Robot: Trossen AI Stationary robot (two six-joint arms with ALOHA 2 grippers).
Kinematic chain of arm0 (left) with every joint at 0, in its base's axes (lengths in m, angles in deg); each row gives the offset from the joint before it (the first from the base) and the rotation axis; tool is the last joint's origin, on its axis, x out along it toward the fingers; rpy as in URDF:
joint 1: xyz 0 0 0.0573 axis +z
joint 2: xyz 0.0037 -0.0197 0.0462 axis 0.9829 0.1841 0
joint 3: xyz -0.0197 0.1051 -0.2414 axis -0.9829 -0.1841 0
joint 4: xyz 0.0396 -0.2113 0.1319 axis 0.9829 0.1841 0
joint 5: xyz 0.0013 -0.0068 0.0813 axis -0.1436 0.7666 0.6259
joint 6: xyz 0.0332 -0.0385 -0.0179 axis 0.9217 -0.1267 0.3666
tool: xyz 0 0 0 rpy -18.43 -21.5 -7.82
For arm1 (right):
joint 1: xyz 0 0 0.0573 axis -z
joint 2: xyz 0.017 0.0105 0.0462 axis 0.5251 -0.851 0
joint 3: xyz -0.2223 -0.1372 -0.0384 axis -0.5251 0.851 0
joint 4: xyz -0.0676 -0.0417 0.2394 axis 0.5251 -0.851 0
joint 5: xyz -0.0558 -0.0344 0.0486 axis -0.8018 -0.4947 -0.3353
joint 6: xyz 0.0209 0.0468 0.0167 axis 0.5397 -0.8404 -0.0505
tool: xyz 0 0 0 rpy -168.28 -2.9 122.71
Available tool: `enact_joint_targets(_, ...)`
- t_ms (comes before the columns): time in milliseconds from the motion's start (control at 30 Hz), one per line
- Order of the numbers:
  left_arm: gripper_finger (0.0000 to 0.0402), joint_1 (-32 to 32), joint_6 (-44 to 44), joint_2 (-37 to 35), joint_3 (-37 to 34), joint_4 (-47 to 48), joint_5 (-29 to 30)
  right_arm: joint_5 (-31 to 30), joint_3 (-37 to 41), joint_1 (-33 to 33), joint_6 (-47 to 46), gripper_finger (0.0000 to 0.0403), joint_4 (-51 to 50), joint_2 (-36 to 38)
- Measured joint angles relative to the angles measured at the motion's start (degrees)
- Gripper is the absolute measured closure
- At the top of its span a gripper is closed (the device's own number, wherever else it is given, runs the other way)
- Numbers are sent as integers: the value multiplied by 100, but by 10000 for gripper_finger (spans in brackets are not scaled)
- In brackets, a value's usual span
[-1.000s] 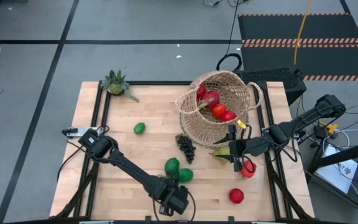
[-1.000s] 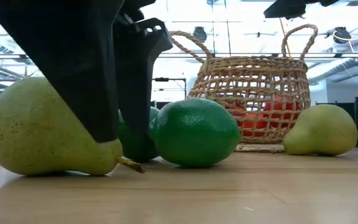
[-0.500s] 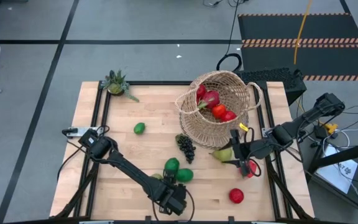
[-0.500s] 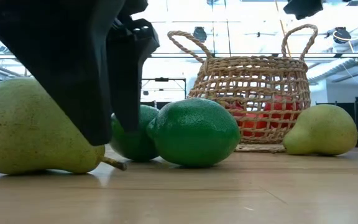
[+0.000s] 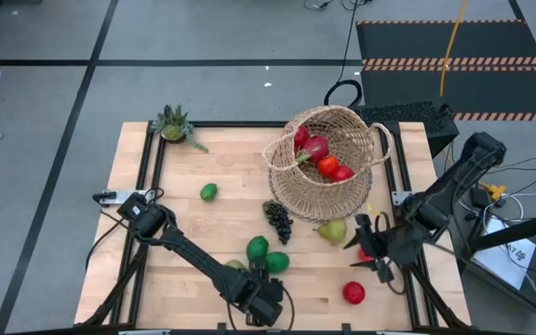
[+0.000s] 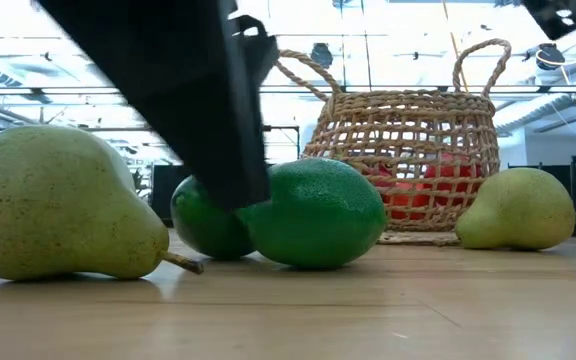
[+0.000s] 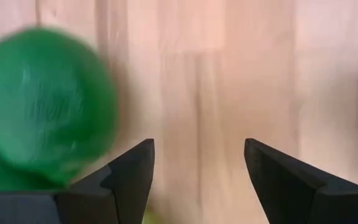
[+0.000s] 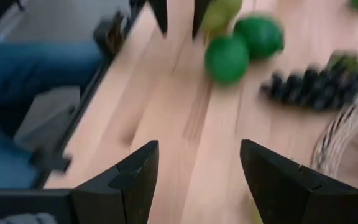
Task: Build produce basket
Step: Put the green pear into the brown basket
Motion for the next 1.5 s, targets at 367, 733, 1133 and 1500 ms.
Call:
enact_joint_targets(367,151,52,671,0,0,-706,556,873,0,-430,-837,184,-556,-859)
enact_joint_targets(733,151,8,-144,-4,-98,103,472,731,0,-404,-829,184,-449,-1170)
enact_joint_targets(1133,151,-174,92,9,-194,1104,394,708,0,-371,-661,184,-469,-1168)
enact_joint_targets(1500,153,90,282,-21,-885,852,-48,694,0,-371,-641,184,-461,-1168)
